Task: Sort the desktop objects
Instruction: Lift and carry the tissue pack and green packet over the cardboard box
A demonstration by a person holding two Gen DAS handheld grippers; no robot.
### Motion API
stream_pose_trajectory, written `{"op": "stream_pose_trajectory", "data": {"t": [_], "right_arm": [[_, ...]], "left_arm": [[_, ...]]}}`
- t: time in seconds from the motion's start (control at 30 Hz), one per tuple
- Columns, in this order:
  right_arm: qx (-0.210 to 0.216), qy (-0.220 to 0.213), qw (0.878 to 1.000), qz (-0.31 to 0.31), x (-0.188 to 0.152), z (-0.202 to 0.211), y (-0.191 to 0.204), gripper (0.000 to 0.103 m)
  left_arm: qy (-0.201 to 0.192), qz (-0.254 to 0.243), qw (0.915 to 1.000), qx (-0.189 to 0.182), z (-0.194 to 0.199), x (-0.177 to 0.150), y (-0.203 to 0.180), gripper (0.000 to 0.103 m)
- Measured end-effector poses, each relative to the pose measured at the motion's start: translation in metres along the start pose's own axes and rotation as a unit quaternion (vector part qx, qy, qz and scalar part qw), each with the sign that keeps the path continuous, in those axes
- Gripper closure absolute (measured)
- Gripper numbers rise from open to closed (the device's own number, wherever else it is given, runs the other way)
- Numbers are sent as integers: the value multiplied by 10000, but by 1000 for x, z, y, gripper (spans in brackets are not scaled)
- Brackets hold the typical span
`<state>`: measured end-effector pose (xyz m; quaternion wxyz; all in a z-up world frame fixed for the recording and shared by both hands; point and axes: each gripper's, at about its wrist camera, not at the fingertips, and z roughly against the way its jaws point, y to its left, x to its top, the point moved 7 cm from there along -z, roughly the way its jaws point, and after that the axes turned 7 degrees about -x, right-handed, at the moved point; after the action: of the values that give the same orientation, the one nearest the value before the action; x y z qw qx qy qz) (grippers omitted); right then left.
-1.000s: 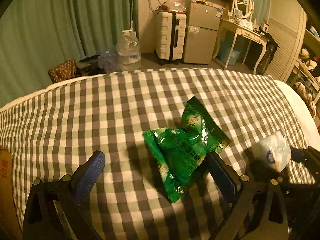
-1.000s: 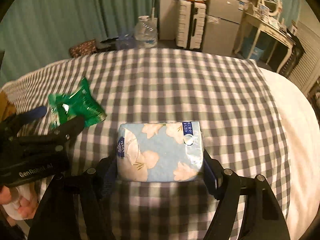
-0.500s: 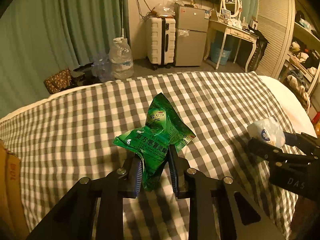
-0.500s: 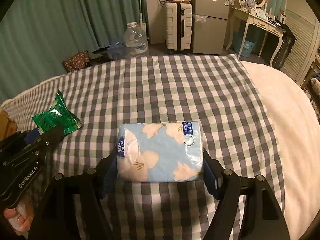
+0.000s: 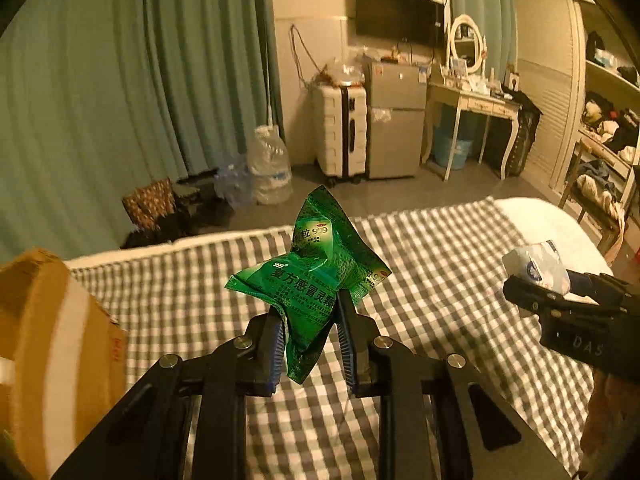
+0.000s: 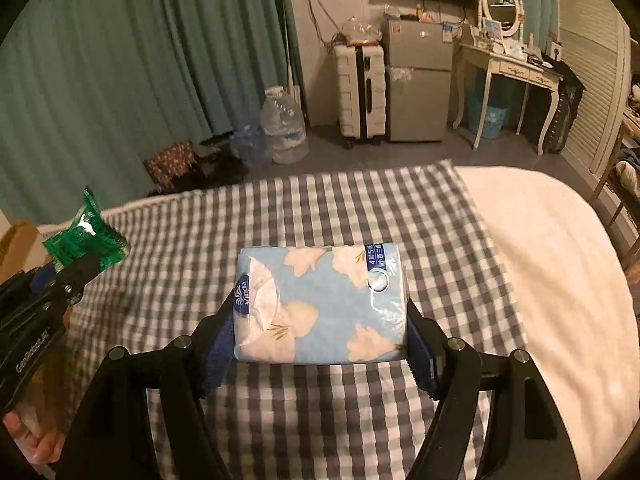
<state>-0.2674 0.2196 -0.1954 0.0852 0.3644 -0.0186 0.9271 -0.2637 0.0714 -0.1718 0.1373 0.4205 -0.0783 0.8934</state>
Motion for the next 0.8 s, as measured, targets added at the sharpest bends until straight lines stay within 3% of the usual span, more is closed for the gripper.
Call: {"op": "stream_pose_trajectory", "data": {"t": [0.23, 0.43, 0.8], "right_arm": [[184, -436, 9988, -103, 14, 47, 10, 30], [200, -793, 9966, 102, 24, 83, 23, 30], [303, -970, 9946, 215, 9, 130, 49, 30]], "left_arm": [[-285, -104, 9995, 99, 52, 4, 3, 79], [-496, 86, 9985, 221, 94, 12, 14, 79], [-672, 134, 9964, 498, 145, 13, 31, 79]]}}
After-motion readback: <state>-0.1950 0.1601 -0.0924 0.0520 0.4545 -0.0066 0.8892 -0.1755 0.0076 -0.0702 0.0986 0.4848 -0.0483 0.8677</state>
